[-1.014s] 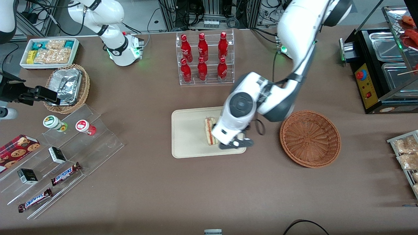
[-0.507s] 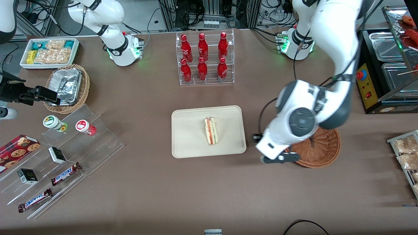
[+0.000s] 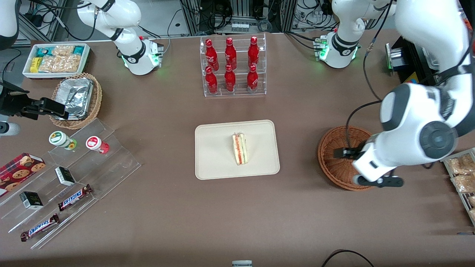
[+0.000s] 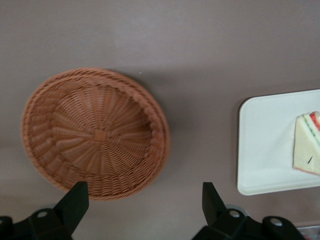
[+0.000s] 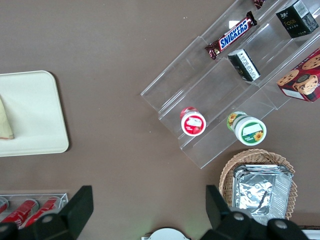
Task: Place sandwich from basket to tray
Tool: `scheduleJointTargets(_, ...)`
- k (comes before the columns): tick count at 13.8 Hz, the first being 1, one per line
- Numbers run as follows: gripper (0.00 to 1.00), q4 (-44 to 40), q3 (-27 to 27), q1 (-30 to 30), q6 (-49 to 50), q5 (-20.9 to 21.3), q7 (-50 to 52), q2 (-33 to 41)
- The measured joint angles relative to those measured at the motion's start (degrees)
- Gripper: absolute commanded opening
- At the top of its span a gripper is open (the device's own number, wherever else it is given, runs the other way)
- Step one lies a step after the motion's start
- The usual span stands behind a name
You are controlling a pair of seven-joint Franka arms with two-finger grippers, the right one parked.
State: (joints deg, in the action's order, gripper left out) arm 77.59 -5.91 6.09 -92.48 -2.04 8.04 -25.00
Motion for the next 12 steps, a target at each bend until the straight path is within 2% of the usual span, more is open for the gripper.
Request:
scheduleJointTargets(5, 1.0, 9.27, 1.17, -1.12, 0.16, 0.35, -1.09, 10.43)
scheduleJointTargets(8, 1.0, 15.09, 2.03, -1.91, 0.95, 2.29, -2.38, 17.44)
scheduleJointTargets(12, 1.0, 16.9, 2.09, -6.09, 4.34, 2.67, -6.6, 22.61)
